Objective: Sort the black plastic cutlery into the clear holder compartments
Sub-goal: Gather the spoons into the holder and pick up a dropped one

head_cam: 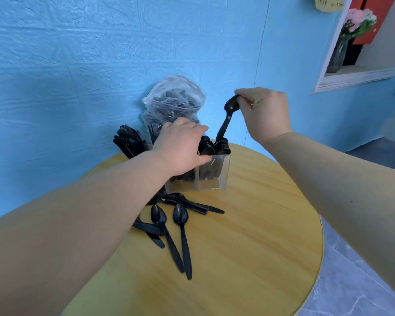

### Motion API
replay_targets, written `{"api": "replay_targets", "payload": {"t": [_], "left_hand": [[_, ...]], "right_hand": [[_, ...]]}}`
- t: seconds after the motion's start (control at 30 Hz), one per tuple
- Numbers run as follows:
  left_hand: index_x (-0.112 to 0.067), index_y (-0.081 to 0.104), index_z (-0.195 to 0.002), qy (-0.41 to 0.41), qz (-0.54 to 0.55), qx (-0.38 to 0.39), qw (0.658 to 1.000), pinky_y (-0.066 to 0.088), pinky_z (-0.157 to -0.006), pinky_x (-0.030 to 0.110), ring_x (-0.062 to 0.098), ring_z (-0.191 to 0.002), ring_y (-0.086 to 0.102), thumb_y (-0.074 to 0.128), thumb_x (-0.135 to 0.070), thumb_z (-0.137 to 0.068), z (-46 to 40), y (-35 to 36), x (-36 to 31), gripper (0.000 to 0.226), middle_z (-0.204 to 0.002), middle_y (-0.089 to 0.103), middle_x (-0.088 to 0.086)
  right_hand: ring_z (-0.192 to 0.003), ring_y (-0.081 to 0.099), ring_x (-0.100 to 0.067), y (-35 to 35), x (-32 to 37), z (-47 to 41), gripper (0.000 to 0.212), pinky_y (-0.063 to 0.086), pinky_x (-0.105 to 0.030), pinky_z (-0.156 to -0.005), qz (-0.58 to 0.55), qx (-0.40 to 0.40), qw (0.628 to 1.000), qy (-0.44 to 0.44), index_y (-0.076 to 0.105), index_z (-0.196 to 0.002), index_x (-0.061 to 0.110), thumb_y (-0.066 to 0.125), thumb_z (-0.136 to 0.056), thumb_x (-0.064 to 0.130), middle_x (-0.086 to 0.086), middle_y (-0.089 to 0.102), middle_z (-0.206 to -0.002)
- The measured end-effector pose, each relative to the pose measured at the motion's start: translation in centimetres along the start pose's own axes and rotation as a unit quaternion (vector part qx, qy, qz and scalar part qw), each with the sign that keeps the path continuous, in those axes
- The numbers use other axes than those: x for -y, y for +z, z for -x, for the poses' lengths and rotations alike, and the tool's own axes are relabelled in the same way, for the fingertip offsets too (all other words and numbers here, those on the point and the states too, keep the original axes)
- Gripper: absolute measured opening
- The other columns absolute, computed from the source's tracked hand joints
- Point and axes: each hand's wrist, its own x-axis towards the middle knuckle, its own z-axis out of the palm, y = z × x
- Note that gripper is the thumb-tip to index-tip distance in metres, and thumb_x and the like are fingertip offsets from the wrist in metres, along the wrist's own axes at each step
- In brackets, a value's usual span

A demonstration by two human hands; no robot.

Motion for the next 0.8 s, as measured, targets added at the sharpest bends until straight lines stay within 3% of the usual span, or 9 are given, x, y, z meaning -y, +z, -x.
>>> {"api": "replay_targets", "payload": {"t": [0.2,0.33,0.4,0.57,0.7,0.8], "left_hand": [[-0.025,0.048,-0.133,-0.007,-0.021,-0.004,1.0,0.032,-0.099,0.044,0.022,-0.125,0.041,0.055,-0.062,-0.083,-0.9,1.5,-0.1,0.063,-0.127,0.057,-0.006],[-0.026,0.049,-0.131,-0.016,-0.012,-0.025,0.999,0.033,-0.098,0.043,0.022,-0.123,0.042,0.056,-0.06,-0.084,-1.1,2.1,-0.2,0.059,-0.126,0.057,-0.005],[-0.026,0.049,-0.131,-0.017,-0.009,-0.03,0.999,0.034,-0.098,0.042,0.021,-0.122,0.043,0.056,-0.06,-0.084,-1.2,2.3,-0.3,0.059,-0.125,0.057,-0.005],[-0.026,0.049,-0.132,-0.017,-0.019,-0.037,0.999,0.033,-0.098,0.043,0.021,-0.122,0.042,0.053,-0.06,-0.085,-1.3,2.6,-0.3,0.059,-0.127,0.056,-0.006],[-0.026,0.048,-0.134,-0.013,-0.033,-0.033,0.999,0.033,-0.097,0.043,0.022,-0.123,0.04,0.052,-0.059,-0.086,-1.3,2.7,-0.5,0.058,-0.128,0.056,-0.006],[-0.026,0.045,-0.137,-0.003,-0.036,-0.051,0.998,0.031,-0.097,0.044,0.023,-0.125,0.037,0.056,-0.059,-0.084,-0.9,2.5,-0.4,0.064,-0.131,0.054,-0.006]], "right_hand": [[-0.078,0.06,-0.037,2.4,-1.1,1.0,0.023,0.048,-0.043,-0.072,-0.006,0.076,0.997,0.0,0.071,-0.092,0.003,0.05,-0.091,0.009,-0.018,0.069,-0.081],[-0.101,0.062,-0.024,3.3,-2.0,2.3,0.028,0.045,-0.027,-0.086,-0.026,0.177,0.983,0.045,0.069,-0.112,0.013,0.047,-0.093,0.013,-0.005,0.07,-0.111],[-0.112,0.056,-0.019,3.3,-2.3,2.9,0.035,0.038,-0.022,-0.087,-0.051,0.238,0.966,0.089,0.062,-0.124,0.018,0.043,-0.094,0.017,0.0,0.064,-0.123],[-0.133,0.039,-0.012,3.2,-2.5,4.7,0.072,0.03,-0.028,-0.107,-0.159,0.362,0.907,0.144,0.031,-0.147,0.026,0.036,-0.077,0.04,0.006,0.041,-0.146],[-0.135,0.037,-0.012,4.0,-2.7,5.4,0.065,0.027,-0.024,-0.106,-0.127,0.354,0.919,0.119,0.018,-0.151,0.028,0.046,-0.093,0.024,0.008,0.032,-0.152],[-0.138,0.032,-0.012,3.9,-2.4,6.0,0.07,0.025,-0.022,-0.102,-0.104,0.337,0.93,0.1,0.011,-0.151,0.032,0.049,-0.093,0.027,0.009,0.023,-0.156]]}}
